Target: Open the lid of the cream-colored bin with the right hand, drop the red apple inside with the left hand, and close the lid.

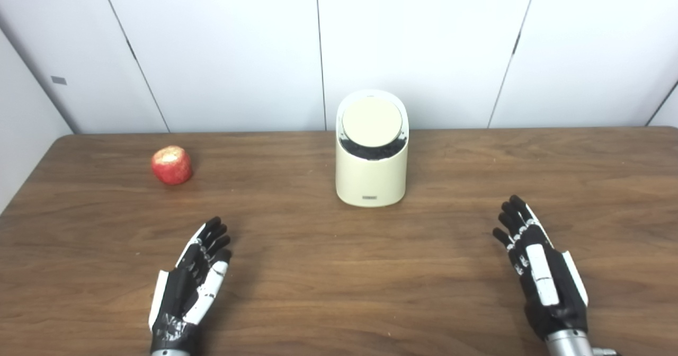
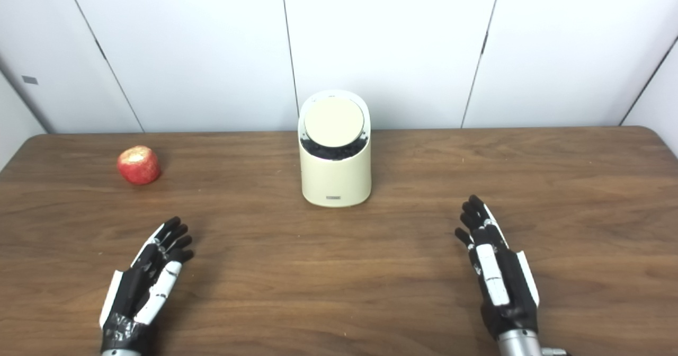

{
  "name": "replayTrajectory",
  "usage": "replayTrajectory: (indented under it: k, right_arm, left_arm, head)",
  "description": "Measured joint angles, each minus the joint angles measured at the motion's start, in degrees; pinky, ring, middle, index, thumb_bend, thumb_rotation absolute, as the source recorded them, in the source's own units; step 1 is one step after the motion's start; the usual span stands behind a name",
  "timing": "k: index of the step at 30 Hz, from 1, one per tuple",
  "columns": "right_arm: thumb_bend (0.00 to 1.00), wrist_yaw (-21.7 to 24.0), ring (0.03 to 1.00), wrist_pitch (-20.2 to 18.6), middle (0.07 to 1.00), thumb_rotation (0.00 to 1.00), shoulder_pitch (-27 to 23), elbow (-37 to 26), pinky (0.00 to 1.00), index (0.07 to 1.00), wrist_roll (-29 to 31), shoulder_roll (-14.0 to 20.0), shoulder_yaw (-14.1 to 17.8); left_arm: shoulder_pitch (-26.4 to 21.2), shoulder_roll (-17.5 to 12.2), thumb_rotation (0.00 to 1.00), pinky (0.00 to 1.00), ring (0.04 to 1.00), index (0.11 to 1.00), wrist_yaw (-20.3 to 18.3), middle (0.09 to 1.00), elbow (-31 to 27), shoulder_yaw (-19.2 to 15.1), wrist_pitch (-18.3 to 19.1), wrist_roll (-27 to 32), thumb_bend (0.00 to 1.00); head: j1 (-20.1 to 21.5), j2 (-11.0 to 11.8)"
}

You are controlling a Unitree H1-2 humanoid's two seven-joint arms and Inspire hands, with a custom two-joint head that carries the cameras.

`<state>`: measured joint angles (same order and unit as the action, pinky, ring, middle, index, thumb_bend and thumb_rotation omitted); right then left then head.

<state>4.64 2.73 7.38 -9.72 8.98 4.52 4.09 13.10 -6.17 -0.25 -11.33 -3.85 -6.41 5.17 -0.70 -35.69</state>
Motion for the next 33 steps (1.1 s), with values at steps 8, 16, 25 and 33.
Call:
replayTrajectory:
  k: [8,16,25,33]
  right_arm:
    - [0.52,-0.08,0.938,-0.01,0.934,0.75,0.02,0.00,0.88,0.929,-1.08,-0.06,-0.29]
    - [0.58,-0.12,0.935,-0.01,0.938,0.67,0.01,0.03,0.87,0.941,-2.61,-0.07,-0.61]
    - [0.61,-1.12,0.926,-0.12,0.938,0.55,-1.12,0.49,0.83,0.938,-4.47,-0.18,-0.58]
    - [0.67,-2.14,0.902,-2.13,0.912,0.47,-6.37,3.96,0.81,0.931,-5.97,-0.25,-1.13]
  left_arm:
    - [0.05,-0.03,0.48,0.83,0.876,0.915,-0.09,0.899,0.08,-0.02,-0.59,-0.17,0.42]
    - [0.05,-0.05,0.48,0.83,0.879,0.919,-0.21,0.903,0.49,0.00,-1.56,-0.18,0.40]
    - [-0.28,-0.04,0.43,0.84,0.883,0.924,-0.21,0.903,1.71,0.03,-3.85,-0.19,0.35]
    - [-1.26,-0.06,0.37,0.86,0.891,0.933,-0.42,0.913,3.43,0.00,-6.10,-0.02,0.31]
  head:
    - [0.79,1.41]
    - [0.79,5.09]
    - [2.46,9.49]
    - [3.08,12.13]
